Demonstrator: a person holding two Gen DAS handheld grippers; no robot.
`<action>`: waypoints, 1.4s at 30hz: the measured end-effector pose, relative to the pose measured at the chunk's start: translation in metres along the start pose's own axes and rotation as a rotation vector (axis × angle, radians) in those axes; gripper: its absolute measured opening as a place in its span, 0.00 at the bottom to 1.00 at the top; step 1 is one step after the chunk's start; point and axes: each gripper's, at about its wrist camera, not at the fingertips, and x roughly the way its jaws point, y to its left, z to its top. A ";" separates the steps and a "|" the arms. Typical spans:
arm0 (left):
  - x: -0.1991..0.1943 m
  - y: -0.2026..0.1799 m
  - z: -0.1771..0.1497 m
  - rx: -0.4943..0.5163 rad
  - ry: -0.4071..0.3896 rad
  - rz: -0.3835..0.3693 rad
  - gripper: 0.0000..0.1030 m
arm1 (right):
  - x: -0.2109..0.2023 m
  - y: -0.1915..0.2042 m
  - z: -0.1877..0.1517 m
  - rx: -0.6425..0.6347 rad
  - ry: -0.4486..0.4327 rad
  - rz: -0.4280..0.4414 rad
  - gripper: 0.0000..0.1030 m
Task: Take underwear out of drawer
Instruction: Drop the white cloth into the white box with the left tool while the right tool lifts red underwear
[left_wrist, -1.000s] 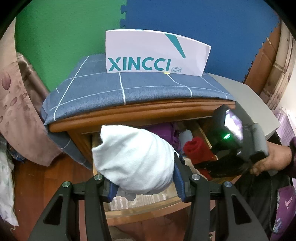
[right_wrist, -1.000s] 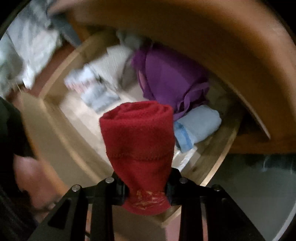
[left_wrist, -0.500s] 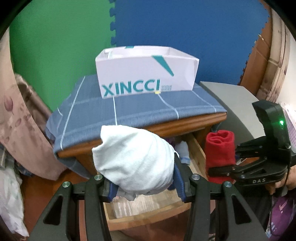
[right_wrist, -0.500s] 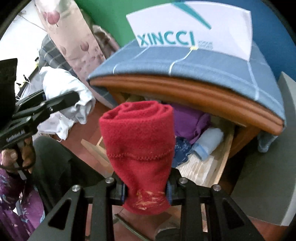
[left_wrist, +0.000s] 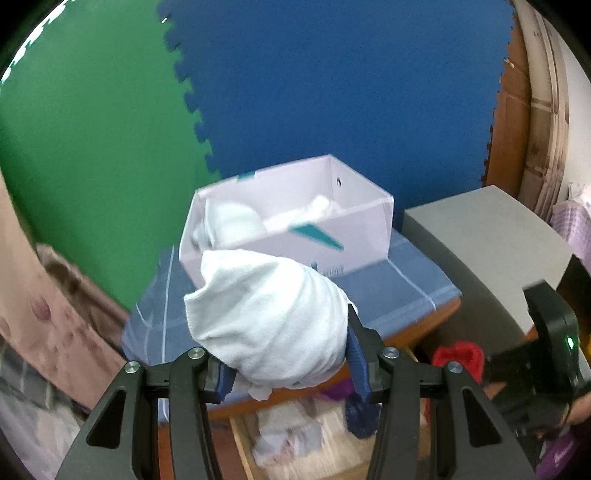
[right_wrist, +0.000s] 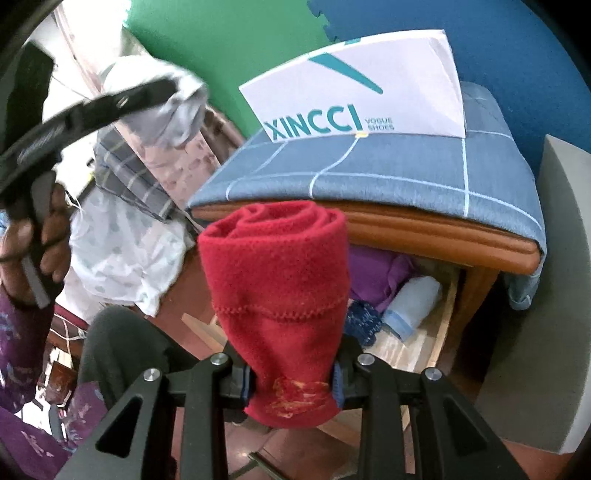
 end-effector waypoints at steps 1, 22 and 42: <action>0.003 -0.002 0.010 0.010 -0.007 0.006 0.45 | -0.003 -0.001 0.000 0.005 -0.009 0.012 0.30; 0.110 0.003 0.145 0.110 -0.036 0.124 0.45 | -0.025 -0.029 0.004 0.115 -0.120 0.199 0.30; 0.174 0.016 0.172 0.131 -0.044 0.326 1.00 | -0.028 -0.048 0.003 0.180 -0.136 0.232 0.30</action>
